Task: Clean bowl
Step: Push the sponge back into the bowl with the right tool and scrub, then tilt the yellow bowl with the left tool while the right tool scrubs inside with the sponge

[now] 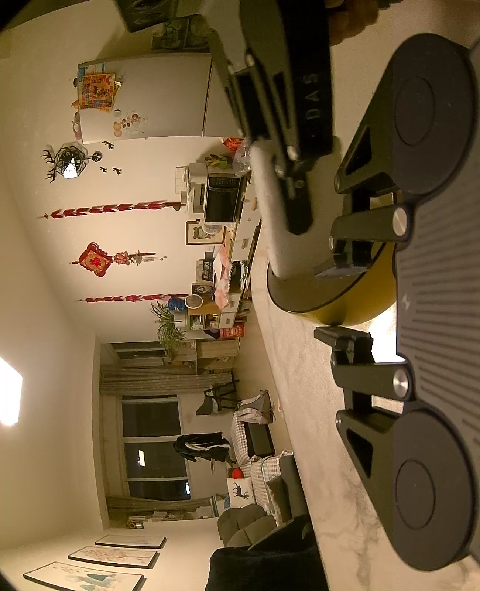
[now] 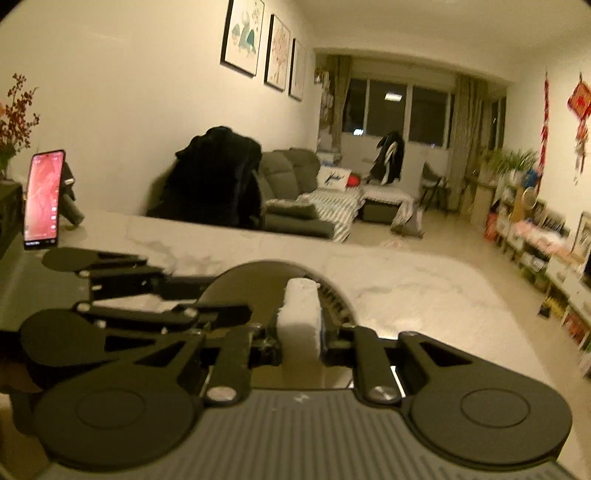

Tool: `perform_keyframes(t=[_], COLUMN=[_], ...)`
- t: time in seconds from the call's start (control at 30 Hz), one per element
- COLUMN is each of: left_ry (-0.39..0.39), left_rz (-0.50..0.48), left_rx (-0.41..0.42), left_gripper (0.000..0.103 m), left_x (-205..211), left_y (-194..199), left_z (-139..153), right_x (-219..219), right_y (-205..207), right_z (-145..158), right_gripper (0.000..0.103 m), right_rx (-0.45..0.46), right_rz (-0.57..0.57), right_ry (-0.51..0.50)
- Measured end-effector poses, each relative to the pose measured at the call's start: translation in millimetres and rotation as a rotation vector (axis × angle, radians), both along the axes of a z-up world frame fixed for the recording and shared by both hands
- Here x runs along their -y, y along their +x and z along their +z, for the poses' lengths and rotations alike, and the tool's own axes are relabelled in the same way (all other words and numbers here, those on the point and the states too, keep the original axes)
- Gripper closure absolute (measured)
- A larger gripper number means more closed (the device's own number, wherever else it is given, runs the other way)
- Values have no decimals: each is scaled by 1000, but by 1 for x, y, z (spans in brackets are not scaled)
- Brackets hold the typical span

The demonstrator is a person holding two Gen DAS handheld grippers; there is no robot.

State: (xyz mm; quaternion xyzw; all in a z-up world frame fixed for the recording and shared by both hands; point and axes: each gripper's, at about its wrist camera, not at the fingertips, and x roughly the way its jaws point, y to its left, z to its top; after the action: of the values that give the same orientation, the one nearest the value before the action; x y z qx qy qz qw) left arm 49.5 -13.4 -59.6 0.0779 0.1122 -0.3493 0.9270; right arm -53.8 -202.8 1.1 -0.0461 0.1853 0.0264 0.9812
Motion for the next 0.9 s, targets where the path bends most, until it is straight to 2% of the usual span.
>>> perform_keyframes(t=[0.23,0.47,0.77,0.9], left_ry=[4,4,1,5], left_rz=[-15,-12,-15,-16], left_rx=[10,9,15,16], left_gripper=[74,74,74,73], left_x=[1,1,0,0], left_y=[-2,-1,0,-2], left_z=[1,1,1,1], right_x=[5,3,6,8], right_y=[2,-5,-4,-1], right_z=[-16,-16,-3,-4], right_gripper=[85,85,85,85], right_rx=[-62,-91,-31,-43], right_rz=[1,47,-5,-14], right_ry=[51,120,47,27])
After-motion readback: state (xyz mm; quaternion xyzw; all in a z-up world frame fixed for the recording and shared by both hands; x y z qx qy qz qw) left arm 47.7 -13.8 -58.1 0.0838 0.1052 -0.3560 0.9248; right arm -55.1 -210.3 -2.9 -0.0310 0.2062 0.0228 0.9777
